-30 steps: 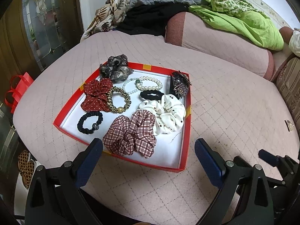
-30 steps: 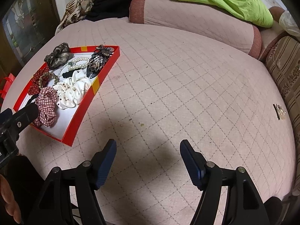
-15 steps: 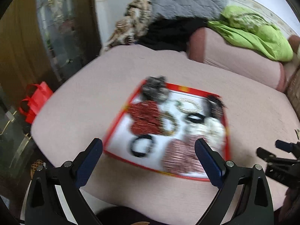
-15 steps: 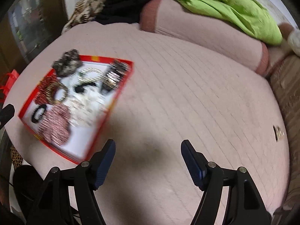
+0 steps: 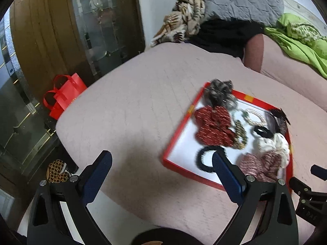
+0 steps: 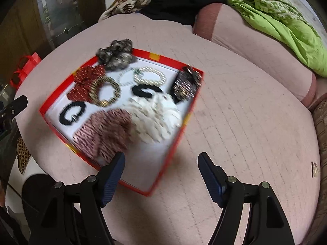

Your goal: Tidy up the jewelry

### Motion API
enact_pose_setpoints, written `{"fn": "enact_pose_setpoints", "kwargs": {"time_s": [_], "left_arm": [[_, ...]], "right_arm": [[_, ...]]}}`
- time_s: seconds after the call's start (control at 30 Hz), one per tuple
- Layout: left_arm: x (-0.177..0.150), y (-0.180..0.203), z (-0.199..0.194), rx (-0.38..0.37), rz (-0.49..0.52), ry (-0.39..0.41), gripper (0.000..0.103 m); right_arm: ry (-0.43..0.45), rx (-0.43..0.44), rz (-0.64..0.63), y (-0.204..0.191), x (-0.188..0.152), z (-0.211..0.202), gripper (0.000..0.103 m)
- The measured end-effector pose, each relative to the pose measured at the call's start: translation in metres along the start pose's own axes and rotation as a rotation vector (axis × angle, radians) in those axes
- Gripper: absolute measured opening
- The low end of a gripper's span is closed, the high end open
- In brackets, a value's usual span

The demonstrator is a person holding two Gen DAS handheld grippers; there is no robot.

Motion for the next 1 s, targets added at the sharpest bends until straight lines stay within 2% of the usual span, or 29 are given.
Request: {"fn": "enact_pose_setpoints", "kwargs": {"time_s": [0.17,0.27,0.43,0.6,0.77,0.87,1.0], "left_arm": [[-0.007,0.044,-0.003,-0.066,0.003,-0.021,0.098],[-0.009,0.074,-0.012,-0.096,0.028,-0.020,0.098],[-0.009,0.114,-0.026,-0.151,0.089,-0.022,0.098],[-0.001,0.121,-0.033,-0.154,0.106,-0.007,0.098],[0.003,0.095,-0.020,-0.075,0.064,-0.008,0.098],[-0.001,0.075,-0.006,-0.038,0.031,-0.040,0.098],[-0.011,0.051,0.012,-0.025,-0.021,-0.082,0.098]], "right_arm": [[-0.027,-0.038,0.070,0.053,-0.021,0.006,0.078],[-0.004,-0.086,0.145,0.096,-0.026,0.003,0.078],[0.026,-0.094,0.227,0.133,-0.027,-0.007,0.079],[0.067,-0.059,0.190,0.122,-0.012,-0.019,0.081],[0.088,-0.023,0.125,0.083,-0.003,-0.024,0.082],[0.070,-0.011,0.083,0.060,-0.005,-0.016,0.082],[0.018,-0.003,0.034,0.038,-0.016,-0.001,0.082]]}}
Point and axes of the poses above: each gripper's, at about its wrist camera, not at the fingertips, and z roughly the way its jaws point, y to its right, x to its top, the point moved 4 cm from there along z, roughly the way its jaws point, and after that the axes turned 11 degrees about -x, right-handed, at the moved point
